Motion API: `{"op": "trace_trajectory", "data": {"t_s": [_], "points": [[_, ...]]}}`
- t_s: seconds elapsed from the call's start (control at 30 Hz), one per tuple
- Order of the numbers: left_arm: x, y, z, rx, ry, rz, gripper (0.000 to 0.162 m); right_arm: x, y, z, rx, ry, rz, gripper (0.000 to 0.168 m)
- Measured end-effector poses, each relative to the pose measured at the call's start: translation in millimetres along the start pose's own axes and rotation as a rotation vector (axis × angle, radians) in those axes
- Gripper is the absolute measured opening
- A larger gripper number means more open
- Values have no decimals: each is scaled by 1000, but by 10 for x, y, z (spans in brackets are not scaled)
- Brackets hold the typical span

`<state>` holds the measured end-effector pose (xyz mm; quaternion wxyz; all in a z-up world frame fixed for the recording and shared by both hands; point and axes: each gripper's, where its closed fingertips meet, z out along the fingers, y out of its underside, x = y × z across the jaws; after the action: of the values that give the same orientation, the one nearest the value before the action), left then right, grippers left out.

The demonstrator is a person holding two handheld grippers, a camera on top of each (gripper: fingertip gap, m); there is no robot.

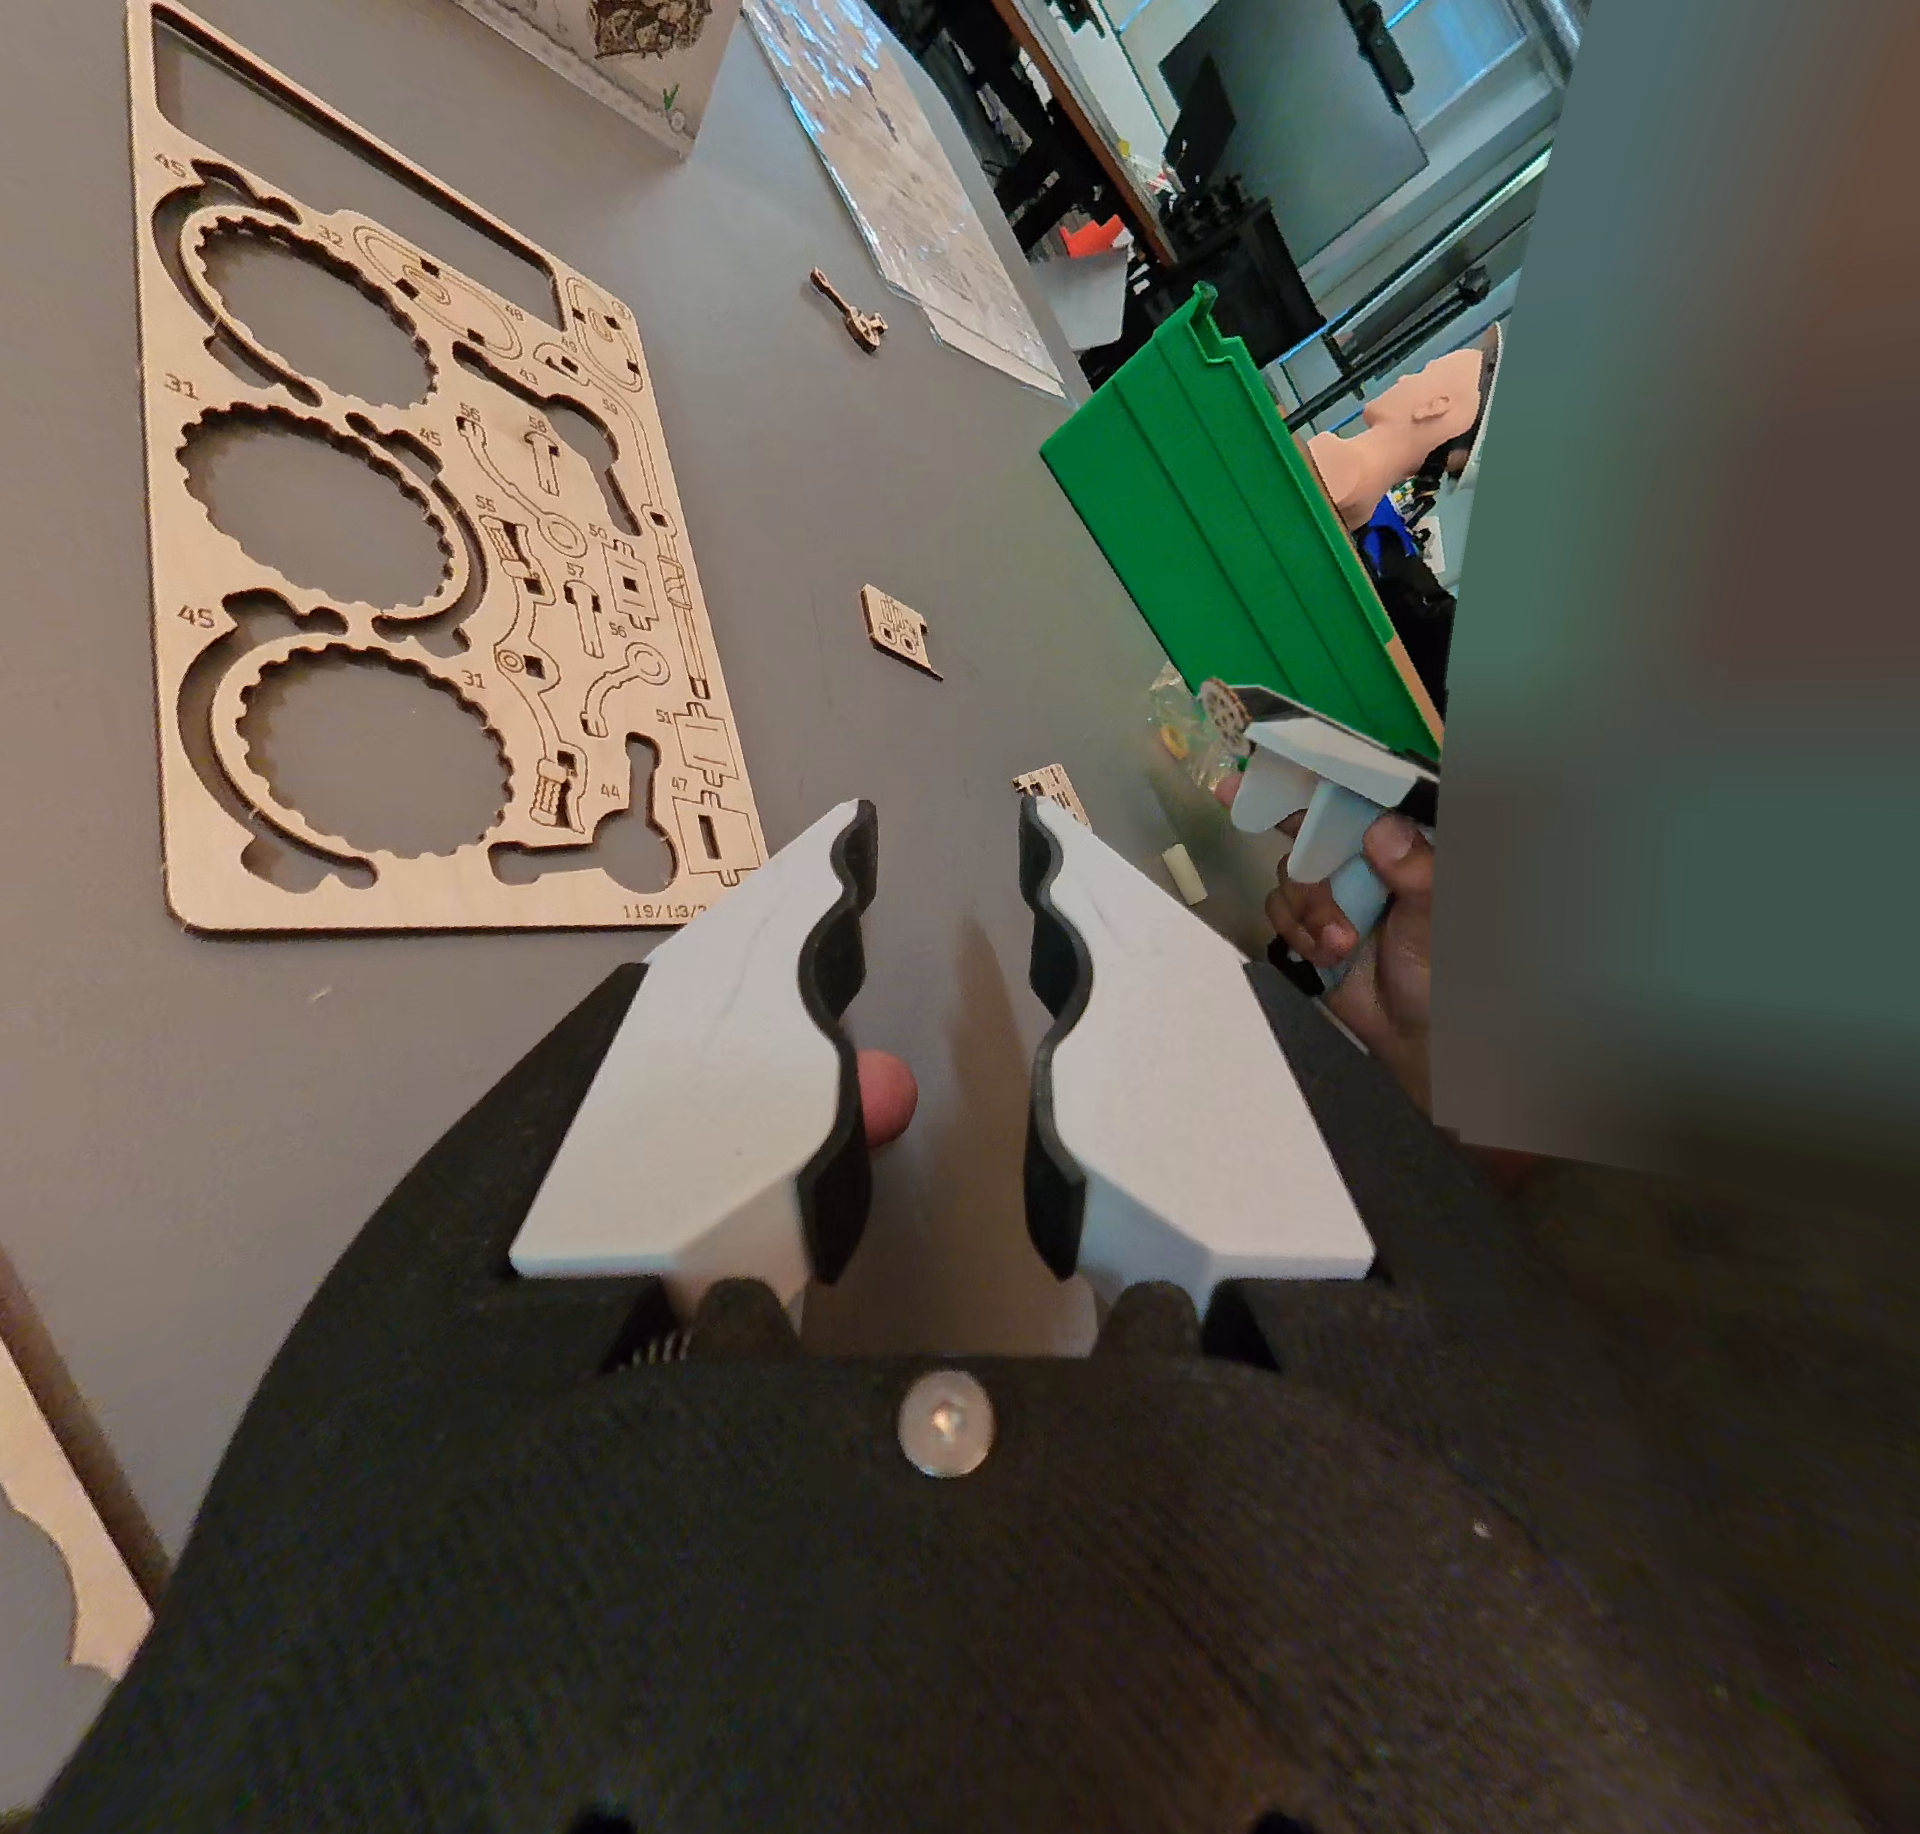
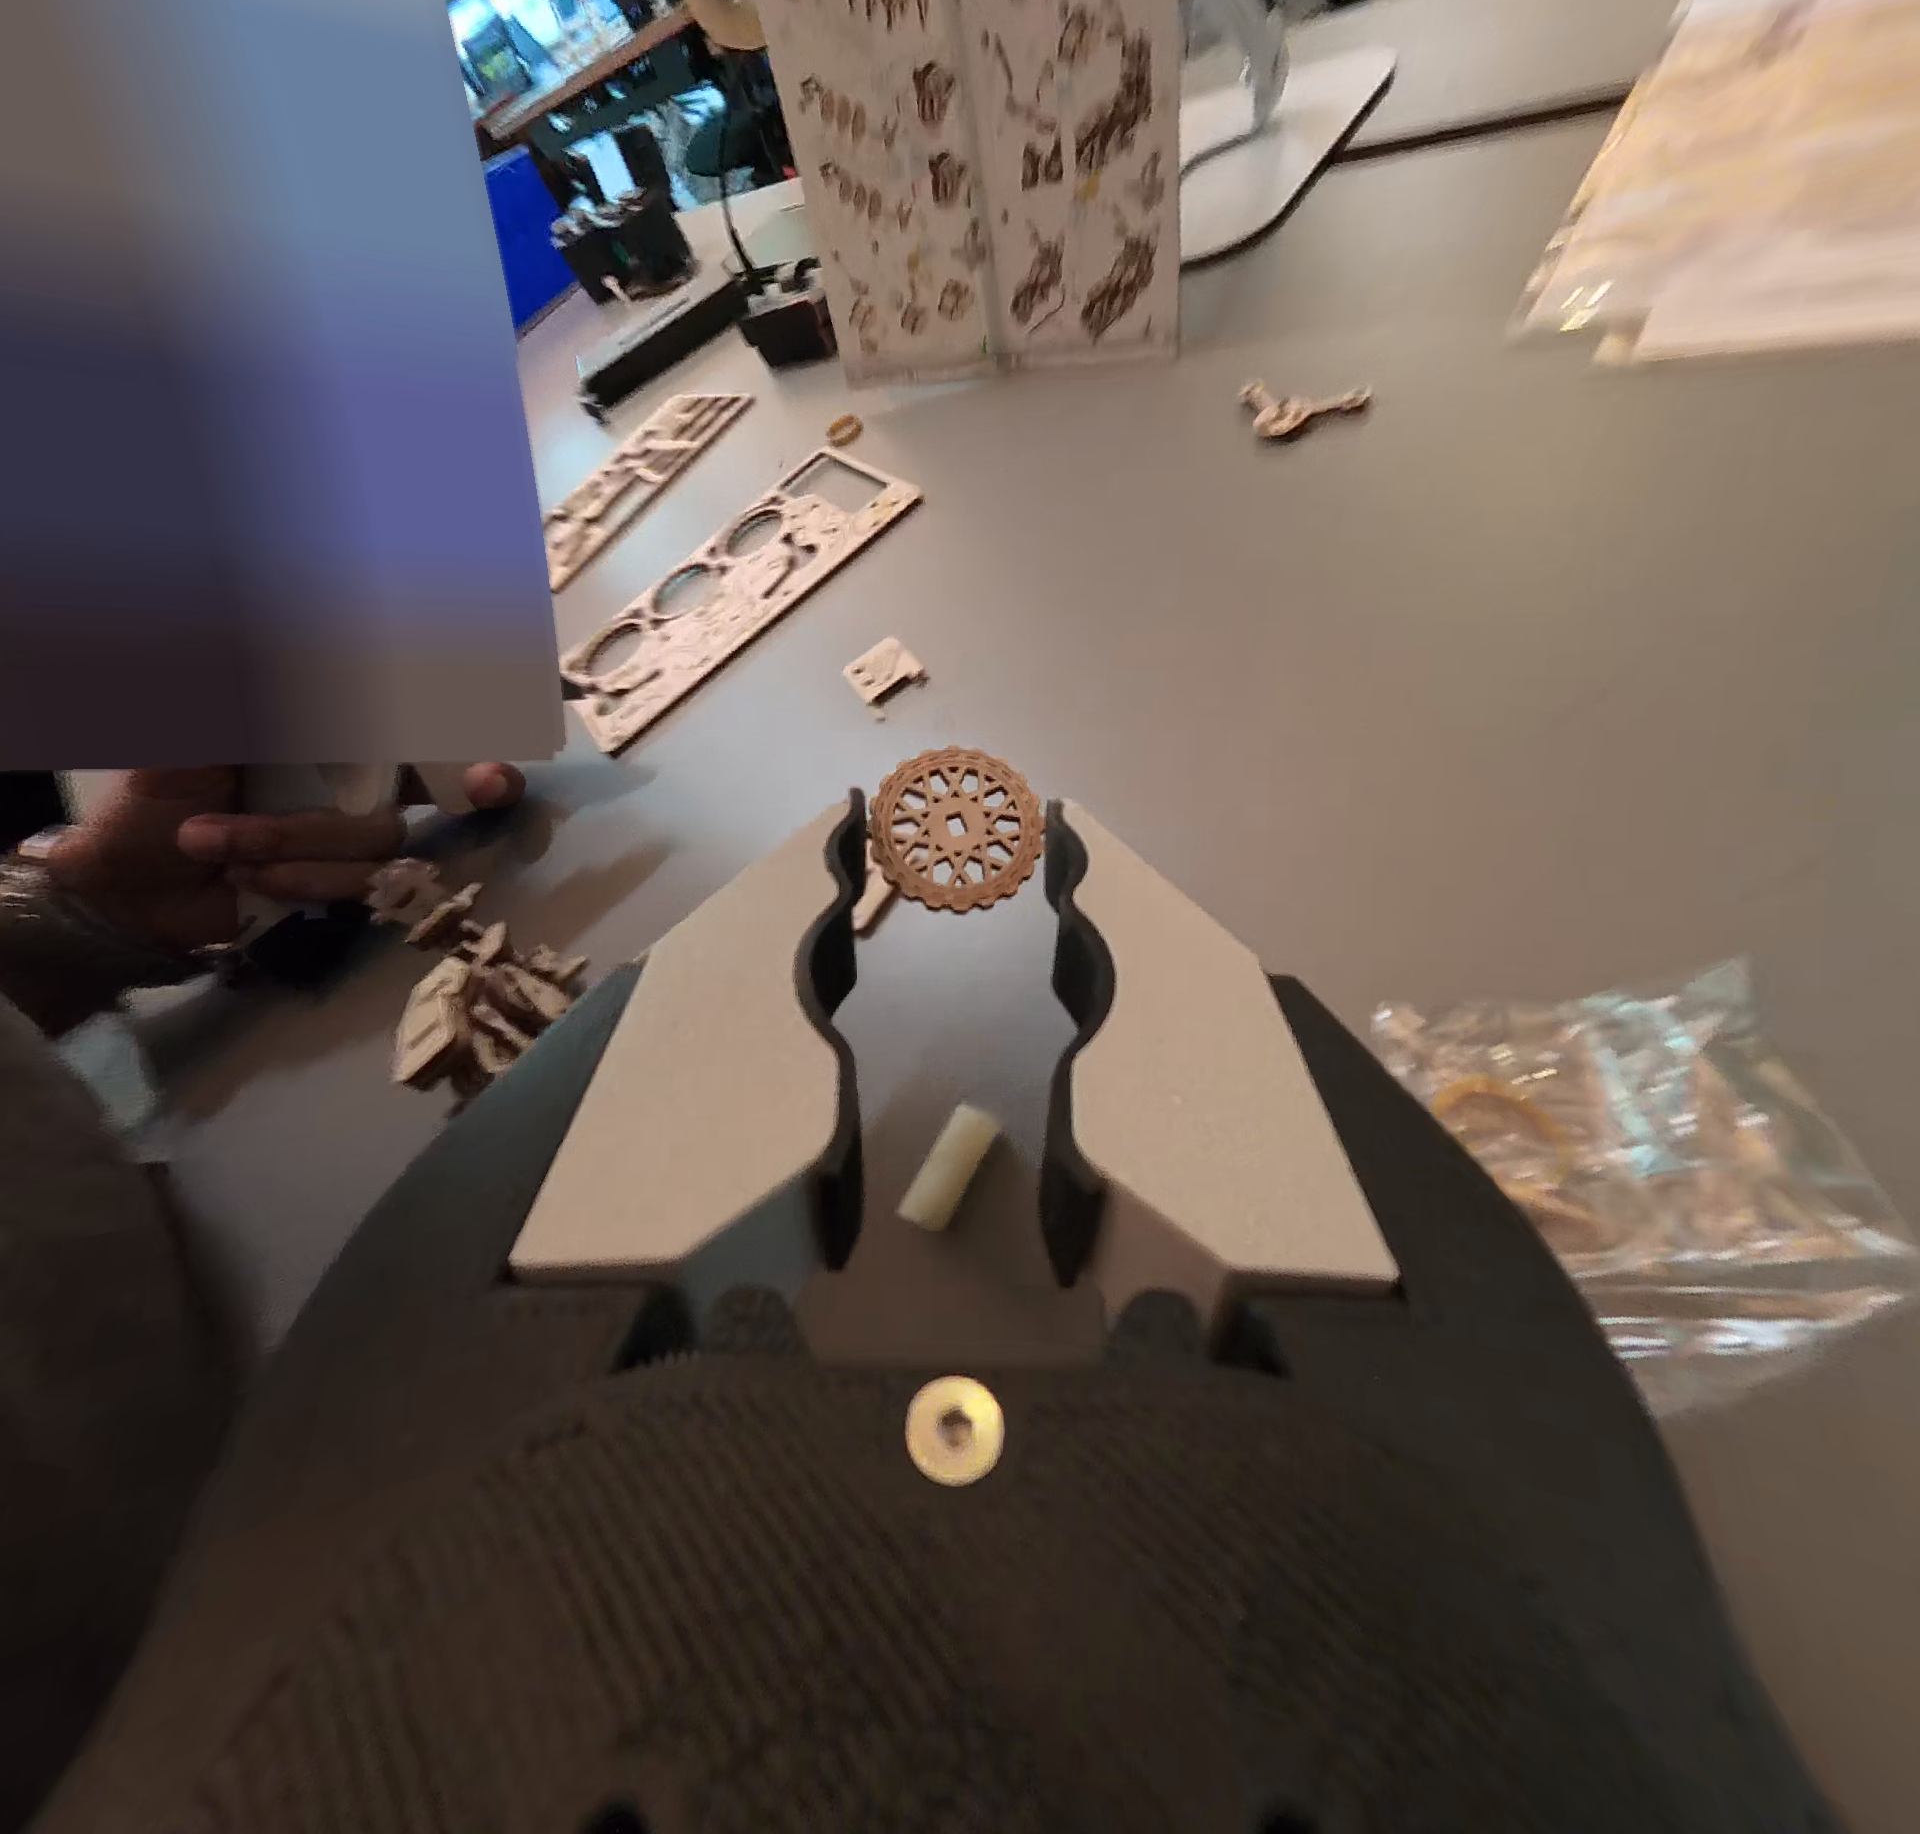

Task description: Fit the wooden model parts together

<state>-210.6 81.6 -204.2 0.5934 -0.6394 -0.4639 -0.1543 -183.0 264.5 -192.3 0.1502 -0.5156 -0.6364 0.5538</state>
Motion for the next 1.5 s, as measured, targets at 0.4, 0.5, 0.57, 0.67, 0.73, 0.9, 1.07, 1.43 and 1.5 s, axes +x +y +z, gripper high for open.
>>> {"op": "trace_trajectory", "data": {"t_s": [0.4, 0.5, 0.57, 0.67, 0.73, 0.9, 1.07, 1.43, 1.5], "points": [[-1, 5, 6, -3, -6, 5, 23, 189, -242, 204, -93, 62, -294, 33], [-2, 1, 4, -2, -3, -1, 23, 283, -229, 211, -113, 94, -323, 33], [-3, -2, 3, -2, 0, -6, 23, 288, -227, 221, -110, 83, -305, 34], [-3, -7, 2, -1, 5, -14, 22, 289, -187, 251, -123, 71, -293, 34], [-4, -10, 1, 1, 7, -19, 22, 293, -154, 273, -138, 69, -299, 34], [-5, -12, 1, 1, 8, -22, 22, 260, -81, 317, -164, 33, -290, 34], [-6, -13, 4, 1, 7, -22, 22, 221, -5, 311, -206, -2, -294, 33], [-8, -12, 8, 0, 7, -22, 22, 190, 285, 335, -358, -73, -366, 34], [-8, -13, 14, -1, 7, -22, 22, 201, 309, 343, -374, -77, -375, 34]]}}
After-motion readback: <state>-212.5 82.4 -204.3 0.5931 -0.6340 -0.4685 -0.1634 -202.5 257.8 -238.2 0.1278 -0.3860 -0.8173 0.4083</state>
